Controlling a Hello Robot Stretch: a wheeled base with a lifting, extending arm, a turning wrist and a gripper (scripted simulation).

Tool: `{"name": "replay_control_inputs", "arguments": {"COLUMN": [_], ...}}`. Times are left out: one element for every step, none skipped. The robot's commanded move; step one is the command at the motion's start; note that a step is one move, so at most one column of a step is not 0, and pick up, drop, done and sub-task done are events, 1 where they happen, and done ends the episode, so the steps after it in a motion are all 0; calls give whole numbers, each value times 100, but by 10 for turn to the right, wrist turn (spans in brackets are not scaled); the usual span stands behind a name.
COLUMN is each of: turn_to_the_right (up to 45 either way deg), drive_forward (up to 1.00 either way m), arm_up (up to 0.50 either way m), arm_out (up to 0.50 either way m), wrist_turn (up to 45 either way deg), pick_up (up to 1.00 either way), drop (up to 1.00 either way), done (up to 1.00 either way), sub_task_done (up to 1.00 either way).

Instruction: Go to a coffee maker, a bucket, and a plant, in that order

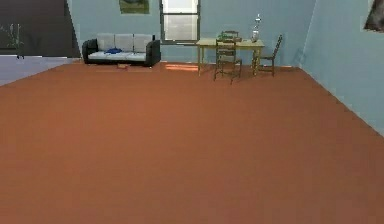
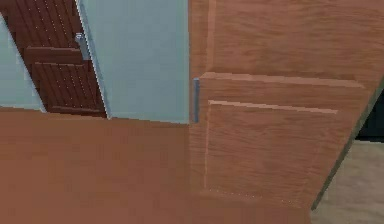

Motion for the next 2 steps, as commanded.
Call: {"name": "replay_control_inputs", "arguments": {"turn_to_the_right": [-90,0], "drive_forward": [0,45], "arm_up": [0,0], "arm_out": [0,0], "wrist_turn": [0,0], "pick_up": [0,0], "drop": [0,0], "done": [0,0], "sub_task_done": [0,0]}}
